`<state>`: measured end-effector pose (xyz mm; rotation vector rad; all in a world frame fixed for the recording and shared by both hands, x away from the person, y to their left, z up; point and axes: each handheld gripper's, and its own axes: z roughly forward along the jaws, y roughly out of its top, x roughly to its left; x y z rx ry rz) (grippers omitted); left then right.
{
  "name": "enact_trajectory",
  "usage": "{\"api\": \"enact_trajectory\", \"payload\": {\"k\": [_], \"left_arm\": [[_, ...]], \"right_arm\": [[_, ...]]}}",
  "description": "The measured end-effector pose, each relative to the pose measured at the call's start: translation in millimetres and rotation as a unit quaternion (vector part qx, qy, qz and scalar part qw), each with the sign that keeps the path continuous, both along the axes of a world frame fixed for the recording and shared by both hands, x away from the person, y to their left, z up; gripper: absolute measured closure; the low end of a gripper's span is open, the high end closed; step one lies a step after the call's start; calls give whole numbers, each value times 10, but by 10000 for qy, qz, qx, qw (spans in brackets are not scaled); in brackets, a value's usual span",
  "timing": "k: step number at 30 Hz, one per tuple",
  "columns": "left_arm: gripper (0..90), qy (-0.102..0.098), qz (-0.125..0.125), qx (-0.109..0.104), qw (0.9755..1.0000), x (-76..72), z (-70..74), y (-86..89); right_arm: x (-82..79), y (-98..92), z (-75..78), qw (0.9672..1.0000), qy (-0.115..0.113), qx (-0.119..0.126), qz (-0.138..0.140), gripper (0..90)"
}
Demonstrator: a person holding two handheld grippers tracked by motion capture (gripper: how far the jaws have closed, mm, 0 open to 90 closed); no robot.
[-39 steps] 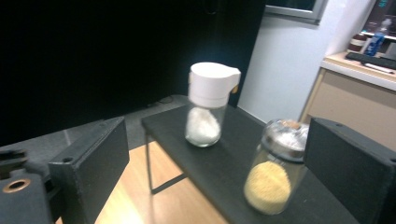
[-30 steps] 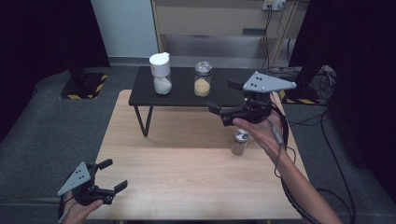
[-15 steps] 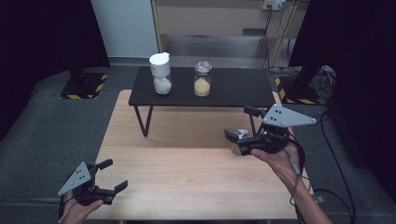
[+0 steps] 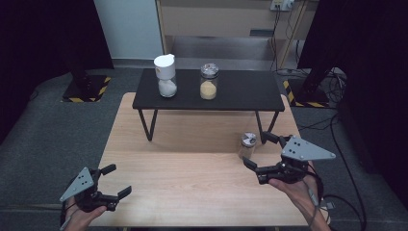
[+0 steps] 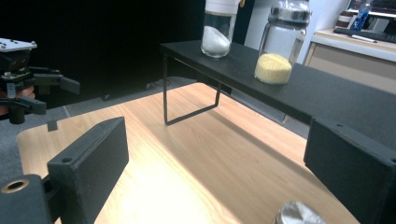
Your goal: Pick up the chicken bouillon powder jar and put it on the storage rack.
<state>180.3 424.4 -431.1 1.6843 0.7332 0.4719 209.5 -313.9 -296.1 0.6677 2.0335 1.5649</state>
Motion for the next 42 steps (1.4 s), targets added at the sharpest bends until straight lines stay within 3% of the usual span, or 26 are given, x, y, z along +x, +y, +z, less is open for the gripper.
{"api": "enact_trajectory", "payload": {"k": [18, 42], "left_arm": [[0, -8, 5, 44, 10000, -3, 7, -7], [0, -39, 12, 46, 10000, -9, 4, -4]], "right_arm": [[-248, -225, -499, 9988, 438, 168, -145, 63], [-410, -393, -843, 9946, 876, 82, -557, 63]]}}
